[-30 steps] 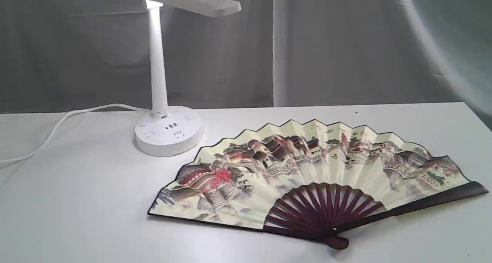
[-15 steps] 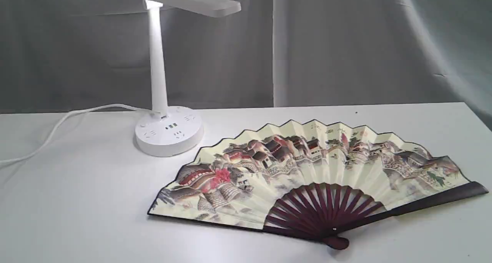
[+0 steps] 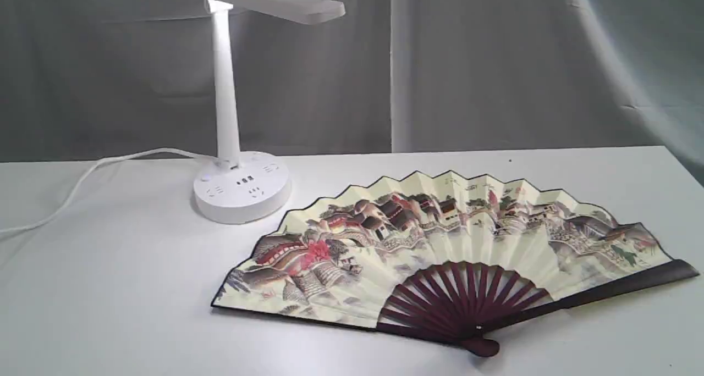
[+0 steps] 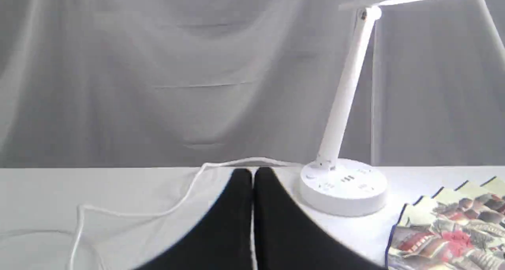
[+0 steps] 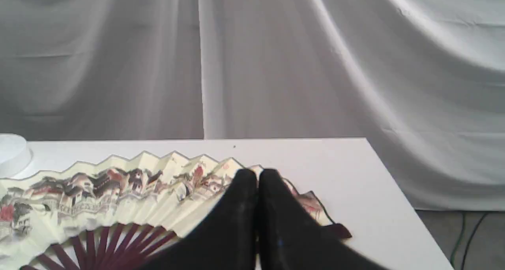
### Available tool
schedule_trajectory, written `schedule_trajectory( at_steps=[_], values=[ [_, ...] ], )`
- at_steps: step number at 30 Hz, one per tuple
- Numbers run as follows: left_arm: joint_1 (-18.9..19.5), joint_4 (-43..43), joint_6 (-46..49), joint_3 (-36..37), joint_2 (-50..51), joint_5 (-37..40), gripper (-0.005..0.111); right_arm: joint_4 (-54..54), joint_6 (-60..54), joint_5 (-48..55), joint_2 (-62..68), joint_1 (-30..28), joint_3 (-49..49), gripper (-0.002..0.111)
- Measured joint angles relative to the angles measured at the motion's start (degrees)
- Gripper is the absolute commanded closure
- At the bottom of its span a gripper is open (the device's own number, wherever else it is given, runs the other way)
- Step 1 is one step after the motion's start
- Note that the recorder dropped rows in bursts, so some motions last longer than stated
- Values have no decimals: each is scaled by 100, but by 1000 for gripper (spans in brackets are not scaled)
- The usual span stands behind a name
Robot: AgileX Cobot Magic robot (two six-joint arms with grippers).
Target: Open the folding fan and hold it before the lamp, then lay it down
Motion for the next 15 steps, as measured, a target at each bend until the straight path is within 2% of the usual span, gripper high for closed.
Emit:
schedule_trajectory(
  at_steps=[6,15],
  values=[
    [0,0,0,488,0,-287,107,229,0,-654,10,0,800,108],
    [0,-63,0,492,0,-197,107,0,-12,-553,10,0,879,108]
  ],
)
